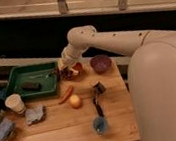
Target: Place grapes in paper cup
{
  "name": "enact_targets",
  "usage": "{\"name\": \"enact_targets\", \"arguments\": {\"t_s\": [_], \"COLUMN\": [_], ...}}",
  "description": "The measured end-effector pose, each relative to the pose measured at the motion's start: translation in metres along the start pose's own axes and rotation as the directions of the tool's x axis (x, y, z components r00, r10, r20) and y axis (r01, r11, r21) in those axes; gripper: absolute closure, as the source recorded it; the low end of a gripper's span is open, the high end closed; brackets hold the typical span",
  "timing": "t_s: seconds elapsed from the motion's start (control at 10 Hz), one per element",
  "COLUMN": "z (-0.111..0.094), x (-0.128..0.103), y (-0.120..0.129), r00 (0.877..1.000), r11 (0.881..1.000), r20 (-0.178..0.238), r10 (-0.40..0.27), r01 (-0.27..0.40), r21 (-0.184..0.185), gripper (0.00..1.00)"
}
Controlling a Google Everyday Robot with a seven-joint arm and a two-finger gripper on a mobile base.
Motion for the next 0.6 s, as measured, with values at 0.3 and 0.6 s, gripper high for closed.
{"name": "enact_targets", "arguments": {"t_s": [0.3, 0.6], "z": [0.025, 0.025], "x": [-0.009, -0.009], "y": [0.068, 0.065], "r00": [0.994, 0.994], "r11": [0.987, 0.988], "r20": [-0.023, -0.024], "r10": [-0.11, -0.109], "r01": [0.107, 0.105], "r21": [-0.117, -0.113], "gripper": [1.0, 1.0]}}
